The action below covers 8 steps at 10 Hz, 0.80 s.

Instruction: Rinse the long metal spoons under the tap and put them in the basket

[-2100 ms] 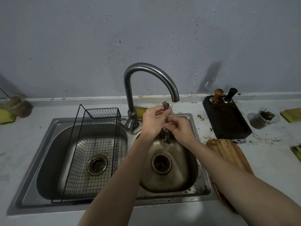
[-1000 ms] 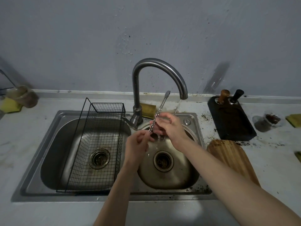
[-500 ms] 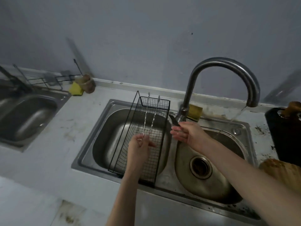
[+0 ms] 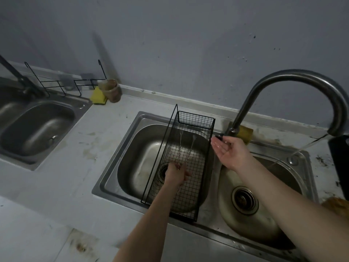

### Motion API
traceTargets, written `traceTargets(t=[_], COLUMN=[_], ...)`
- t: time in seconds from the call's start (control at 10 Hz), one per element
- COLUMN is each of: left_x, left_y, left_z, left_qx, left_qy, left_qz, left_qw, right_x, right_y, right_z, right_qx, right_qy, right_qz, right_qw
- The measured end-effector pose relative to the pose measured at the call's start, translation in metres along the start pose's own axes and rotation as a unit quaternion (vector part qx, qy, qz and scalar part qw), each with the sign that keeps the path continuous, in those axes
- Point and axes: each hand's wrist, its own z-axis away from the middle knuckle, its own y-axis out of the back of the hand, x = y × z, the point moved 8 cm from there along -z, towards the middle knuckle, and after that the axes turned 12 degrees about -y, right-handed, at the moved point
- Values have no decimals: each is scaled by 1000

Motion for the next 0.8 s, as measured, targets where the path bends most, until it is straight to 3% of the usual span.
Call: traceTargets(t=[0.2,0.4,0.6,0.8], left_x=[-4,0,13,50], left_y=[3,6,3,-2], left_z=[2,5,14,26], left_qx=[-7,-32,-52,-104], left_qy=[7,-36,-55,-103], left_qz=[1,-148,-235,-347], left_qw=[1000,988,969,926], right_x=[-8,-6,-11,-34], right_y=[-12,-13,19,68], right_z=[6,7,24,78], right_qx=[0,-7,1,27], right_qy=[7,10,14,26], right_qz=[-83,-65,99,276], right_qw=[997,998,995,961])
